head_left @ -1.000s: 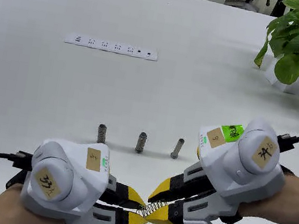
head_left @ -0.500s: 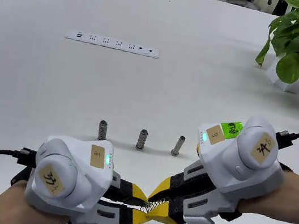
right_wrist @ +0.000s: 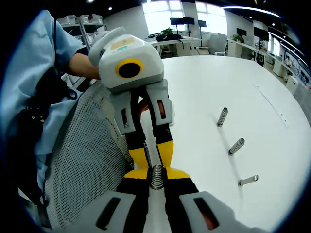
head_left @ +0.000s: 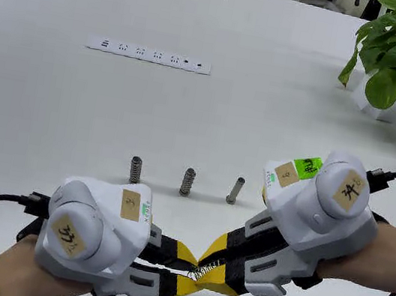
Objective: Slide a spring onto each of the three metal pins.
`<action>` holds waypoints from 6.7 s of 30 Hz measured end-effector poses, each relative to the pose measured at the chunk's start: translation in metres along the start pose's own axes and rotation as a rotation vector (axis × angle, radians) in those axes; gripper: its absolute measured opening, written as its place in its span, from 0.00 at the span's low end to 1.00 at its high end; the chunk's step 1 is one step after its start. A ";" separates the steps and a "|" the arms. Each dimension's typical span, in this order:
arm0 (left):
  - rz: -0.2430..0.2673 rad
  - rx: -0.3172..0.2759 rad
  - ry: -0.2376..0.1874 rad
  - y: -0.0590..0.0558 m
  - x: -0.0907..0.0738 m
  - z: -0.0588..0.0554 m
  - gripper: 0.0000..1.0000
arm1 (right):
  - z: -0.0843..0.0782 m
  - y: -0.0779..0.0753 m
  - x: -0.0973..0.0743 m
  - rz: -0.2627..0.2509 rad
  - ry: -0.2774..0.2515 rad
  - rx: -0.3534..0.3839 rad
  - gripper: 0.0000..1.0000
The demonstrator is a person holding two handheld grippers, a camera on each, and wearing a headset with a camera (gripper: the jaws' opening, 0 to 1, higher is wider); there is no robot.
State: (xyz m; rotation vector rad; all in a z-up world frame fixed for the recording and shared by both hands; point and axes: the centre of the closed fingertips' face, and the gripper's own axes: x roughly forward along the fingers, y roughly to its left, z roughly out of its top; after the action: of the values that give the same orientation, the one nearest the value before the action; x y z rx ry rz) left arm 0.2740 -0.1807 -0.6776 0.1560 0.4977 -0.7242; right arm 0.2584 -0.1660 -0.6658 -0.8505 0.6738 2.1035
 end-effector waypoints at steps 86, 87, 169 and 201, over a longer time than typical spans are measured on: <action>0.578 -0.374 -0.086 0.107 -0.114 -0.056 1.00 | -0.015 -0.143 -0.053 -0.222 0.341 -0.182 0.12; 0.577 -0.377 -0.085 0.106 -0.114 -0.056 1.00 | -0.015 -0.144 -0.053 -0.223 0.343 -0.183 0.12; 0.557 -0.458 -0.082 0.107 -0.111 -0.078 0.98 | -0.063 -0.180 0.008 -0.140 0.535 -0.243 0.13; 0.556 -0.429 -0.082 0.109 -0.113 -0.069 0.98 | -0.058 -0.182 -0.002 -0.235 0.470 -0.234 0.78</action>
State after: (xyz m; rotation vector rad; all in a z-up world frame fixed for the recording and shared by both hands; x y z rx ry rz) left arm 0.2481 -0.0113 -0.6866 -0.1360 0.4902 -0.0713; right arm 0.4245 -0.1023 -0.7350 -1.5072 0.5332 1.8023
